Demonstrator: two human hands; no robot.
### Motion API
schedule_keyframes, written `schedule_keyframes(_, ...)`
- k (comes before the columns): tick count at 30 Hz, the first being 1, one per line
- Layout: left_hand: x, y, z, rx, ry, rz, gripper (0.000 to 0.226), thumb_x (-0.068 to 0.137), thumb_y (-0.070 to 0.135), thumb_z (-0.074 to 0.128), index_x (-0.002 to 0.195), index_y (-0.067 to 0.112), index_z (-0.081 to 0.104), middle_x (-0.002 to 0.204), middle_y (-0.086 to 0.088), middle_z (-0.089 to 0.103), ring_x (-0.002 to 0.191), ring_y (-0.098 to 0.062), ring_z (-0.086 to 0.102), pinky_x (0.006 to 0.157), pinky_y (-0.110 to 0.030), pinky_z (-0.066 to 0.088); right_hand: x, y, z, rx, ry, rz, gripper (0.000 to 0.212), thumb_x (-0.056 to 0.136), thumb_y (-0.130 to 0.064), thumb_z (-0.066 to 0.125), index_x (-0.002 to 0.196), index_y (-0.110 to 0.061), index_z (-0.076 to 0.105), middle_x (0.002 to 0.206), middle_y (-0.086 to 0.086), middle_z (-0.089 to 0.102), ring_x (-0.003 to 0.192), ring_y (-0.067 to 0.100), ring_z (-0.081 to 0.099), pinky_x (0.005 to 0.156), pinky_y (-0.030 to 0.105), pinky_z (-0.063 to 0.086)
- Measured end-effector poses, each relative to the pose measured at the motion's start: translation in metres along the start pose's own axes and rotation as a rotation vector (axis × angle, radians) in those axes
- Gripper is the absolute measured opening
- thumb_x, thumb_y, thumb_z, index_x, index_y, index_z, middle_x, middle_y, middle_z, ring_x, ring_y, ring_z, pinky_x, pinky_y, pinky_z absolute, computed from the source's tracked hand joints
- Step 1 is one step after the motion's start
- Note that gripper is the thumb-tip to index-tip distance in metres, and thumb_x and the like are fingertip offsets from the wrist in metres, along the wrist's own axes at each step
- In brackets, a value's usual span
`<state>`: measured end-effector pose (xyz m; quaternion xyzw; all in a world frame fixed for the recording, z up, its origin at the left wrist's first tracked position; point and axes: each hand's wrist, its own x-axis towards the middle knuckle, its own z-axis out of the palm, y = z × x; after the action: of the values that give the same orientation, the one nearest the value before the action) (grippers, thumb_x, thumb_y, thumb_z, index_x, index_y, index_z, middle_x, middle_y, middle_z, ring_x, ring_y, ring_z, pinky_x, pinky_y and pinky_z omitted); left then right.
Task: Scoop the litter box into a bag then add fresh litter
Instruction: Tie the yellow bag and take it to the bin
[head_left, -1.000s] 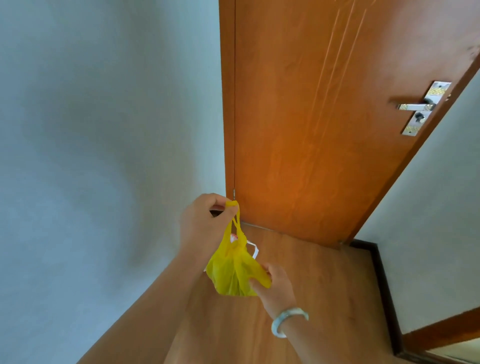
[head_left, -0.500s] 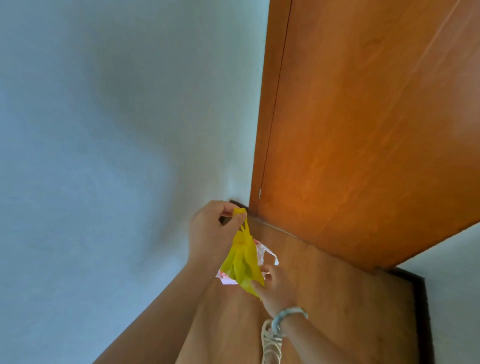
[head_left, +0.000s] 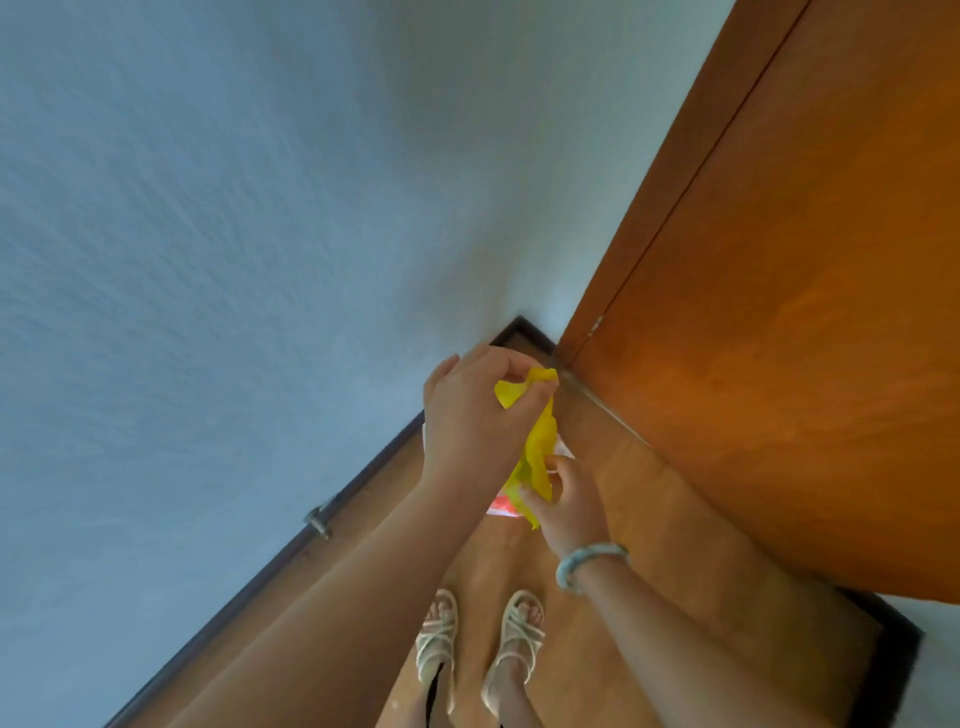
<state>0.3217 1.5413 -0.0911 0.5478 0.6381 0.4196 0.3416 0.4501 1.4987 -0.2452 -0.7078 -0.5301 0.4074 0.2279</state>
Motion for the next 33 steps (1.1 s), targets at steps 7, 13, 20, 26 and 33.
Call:
schedule_keyframes(7, 0.037, -0.09, 0.051, 0.043, -0.089, -0.029, 0.014, 0.079, 0.036, 0.063, 0.069, 0.043, 0.057, 0.078, 0.025, 0.059, 0.081, 0.003, 0.058, 0.092, -0.049, 0.047, 0.073, 0.052, 0.058, 0.01, 0.042, 0.053, 0.031, 0.075, -0.023, 0.073, 0.101, -0.009, 0.063, 0.104, 0.001, 0.056, 0.096, 0.017, 0.053, 0.082, 0.031, 0.045)
schedule_keyframes(13, 0.048, -0.178, 0.094, 0.069, -0.126, -0.054, 0.004, 0.078, 0.035, 0.06, 0.076, 0.036, 0.063, 0.079, 0.025, 0.06, 0.083, -0.002, 0.059, 0.086, -0.043, 0.049, 0.122, 0.109, 0.115, 0.042, 0.033, 0.14, 0.035, 0.072, -0.035, 0.061, 0.1, -0.013, 0.059, 0.101, 0.004, 0.059, 0.094, 0.021, 0.056, 0.079, 0.035, 0.048)
schedule_keyframes(20, 0.058, -0.264, 0.139, 0.018, -0.07, -0.117, 0.008, 0.082, 0.024, 0.067, 0.079, 0.031, 0.064, 0.083, 0.02, 0.064, 0.085, -0.006, 0.061, 0.08, -0.034, 0.053, 0.169, 0.172, 0.165, 0.05, 0.057, 0.177, 0.036, 0.081, -0.027, 0.067, 0.113, -0.013, 0.058, 0.11, 0.0, 0.056, 0.103, 0.015, 0.051, 0.09, 0.031, 0.045)
schedule_keyframes(26, 0.057, -0.316, 0.185, -0.031, -0.106, -0.182, 0.005, 0.079, 0.03, 0.065, 0.076, 0.034, 0.065, 0.085, 0.017, 0.064, 0.085, -0.005, 0.06, 0.087, -0.041, 0.05, 0.196, 0.223, 0.187, 0.066, 0.037, 0.225, 0.032, 0.08, -0.028, 0.062, 0.108, -0.014, 0.058, 0.105, 0.005, 0.06, 0.101, 0.02, 0.056, 0.087, 0.036, 0.047)
schedule_keyframes(33, 0.054, -0.395, 0.233, 0.141, -0.148, -0.287, 0.01, 0.083, 0.027, 0.068, 0.08, 0.034, 0.062, 0.092, 0.018, 0.061, 0.087, 0.001, 0.054, 0.086, -0.032, 0.048, 0.216, 0.271, 0.197, 0.044, 0.048, 0.226, 0.03, 0.079, -0.016, 0.068, 0.107, -0.015, 0.058, 0.113, 0.001, 0.054, 0.103, 0.015, 0.053, 0.086, 0.028, 0.044)
